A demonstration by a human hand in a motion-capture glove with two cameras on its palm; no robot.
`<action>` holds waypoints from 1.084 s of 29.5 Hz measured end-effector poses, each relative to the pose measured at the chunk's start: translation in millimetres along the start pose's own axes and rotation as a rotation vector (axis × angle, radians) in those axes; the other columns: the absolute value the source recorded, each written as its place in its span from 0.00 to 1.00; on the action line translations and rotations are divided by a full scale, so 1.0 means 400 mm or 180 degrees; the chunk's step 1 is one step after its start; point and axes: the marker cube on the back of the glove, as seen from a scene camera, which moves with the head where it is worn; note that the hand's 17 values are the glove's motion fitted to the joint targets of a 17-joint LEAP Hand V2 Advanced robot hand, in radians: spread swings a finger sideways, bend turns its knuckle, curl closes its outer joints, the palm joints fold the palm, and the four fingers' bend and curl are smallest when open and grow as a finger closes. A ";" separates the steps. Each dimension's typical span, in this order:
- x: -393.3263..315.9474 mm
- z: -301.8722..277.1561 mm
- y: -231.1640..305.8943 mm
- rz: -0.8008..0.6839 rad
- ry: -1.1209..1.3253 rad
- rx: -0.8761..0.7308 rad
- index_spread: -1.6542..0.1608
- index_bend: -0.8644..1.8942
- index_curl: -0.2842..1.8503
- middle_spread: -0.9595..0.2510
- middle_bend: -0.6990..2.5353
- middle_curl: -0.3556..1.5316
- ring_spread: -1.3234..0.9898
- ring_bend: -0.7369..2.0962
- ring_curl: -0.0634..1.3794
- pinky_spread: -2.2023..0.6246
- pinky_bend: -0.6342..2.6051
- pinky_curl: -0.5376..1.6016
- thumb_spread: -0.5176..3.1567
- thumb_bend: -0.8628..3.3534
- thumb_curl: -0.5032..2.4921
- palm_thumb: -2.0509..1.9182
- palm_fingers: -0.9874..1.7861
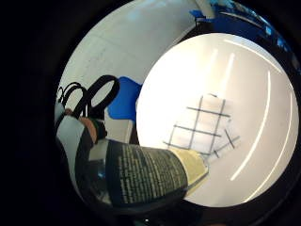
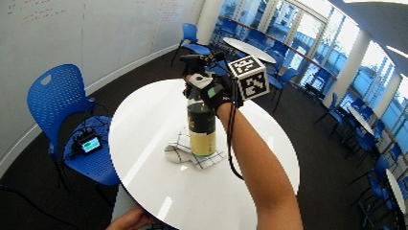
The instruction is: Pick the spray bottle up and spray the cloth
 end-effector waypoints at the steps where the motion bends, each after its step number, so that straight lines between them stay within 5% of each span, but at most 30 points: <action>1: -0.007 0.006 -0.003 -0.0072 -0.0116 0.0134 0.75 0.43 0.41 0.61 0.40 0.45 0.48 0.45 0.35 0.71 0.31 0.43 0.25 0.20 0.44 0.75 0.84; 9: -0.011 0.094 -0.037 -0.0499 -0.0798 0.0684 0.75 0.44 0.41 0.61 0.40 0.45 0.48 0.45 0.35 0.71 0.31 0.43 0.25 0.20 0.44 0.75 0.85; 19: 0.047 0.118 -0.108 -0.0416 -0.0576 0.0861 0.76 0.44 0.41 0.62 0.40 0.45 0.48 0.45 0.35 0.71 0.31 0.43 0.24 0.20 0.44 0.75 0.85; 32: -0.085 0.093 -0.127 -0.0787 -0.0154 0.0970 0.76 0.44 0.41 0.61 0.40 0.45 0.48 0.45 0.35 0.70 0.31 0.43 0.24 0.20 0.45 0.75 0.85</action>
